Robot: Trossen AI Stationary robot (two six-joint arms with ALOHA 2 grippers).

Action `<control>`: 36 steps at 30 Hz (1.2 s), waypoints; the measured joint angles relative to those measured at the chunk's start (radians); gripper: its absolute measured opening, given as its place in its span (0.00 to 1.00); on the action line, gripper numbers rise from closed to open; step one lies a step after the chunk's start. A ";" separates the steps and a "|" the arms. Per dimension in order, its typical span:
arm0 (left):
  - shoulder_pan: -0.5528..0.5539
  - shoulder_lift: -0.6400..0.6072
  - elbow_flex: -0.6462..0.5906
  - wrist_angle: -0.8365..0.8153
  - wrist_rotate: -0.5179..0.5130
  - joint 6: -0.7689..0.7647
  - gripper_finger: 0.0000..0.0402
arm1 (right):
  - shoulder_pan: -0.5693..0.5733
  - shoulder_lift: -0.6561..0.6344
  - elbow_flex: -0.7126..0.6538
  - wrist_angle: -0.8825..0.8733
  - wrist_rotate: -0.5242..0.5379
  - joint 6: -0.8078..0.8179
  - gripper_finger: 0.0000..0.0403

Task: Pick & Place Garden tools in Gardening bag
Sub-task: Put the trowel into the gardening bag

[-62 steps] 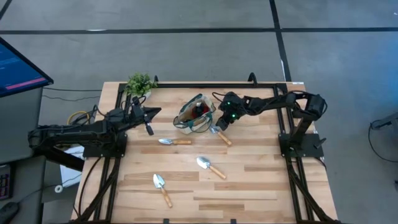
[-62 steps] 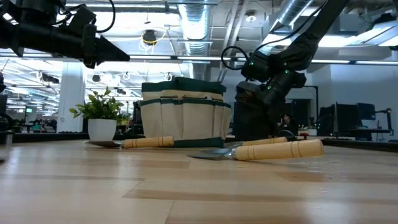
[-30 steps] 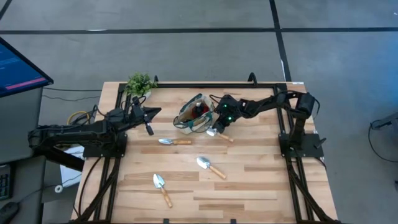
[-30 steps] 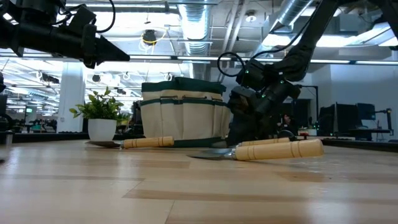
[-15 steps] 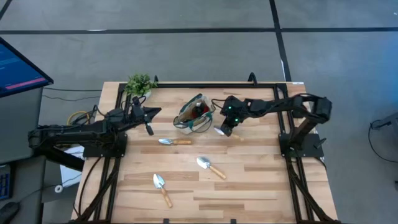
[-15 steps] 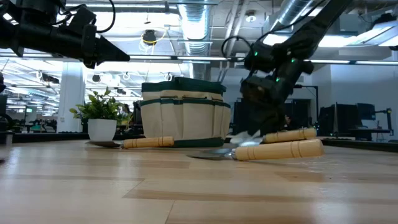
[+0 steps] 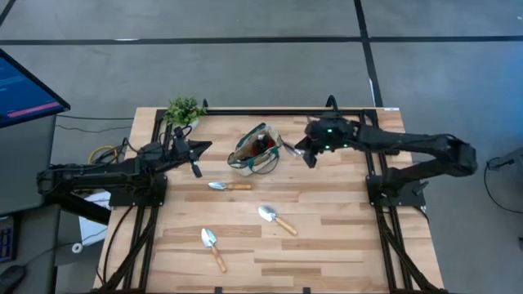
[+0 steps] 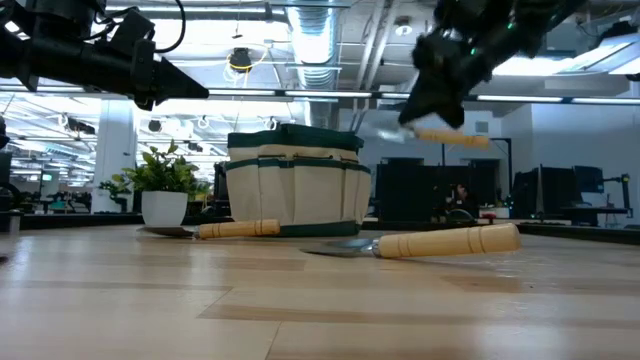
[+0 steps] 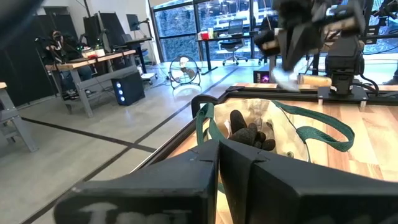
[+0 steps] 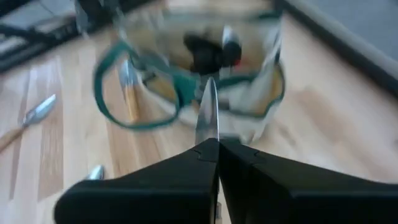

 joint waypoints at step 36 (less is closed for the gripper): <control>0.000 0.000 0.000 0.000 0.000 0.000 0.00 | 0.067 0.593 -0.361 1.794 0.529 -0.095 0.00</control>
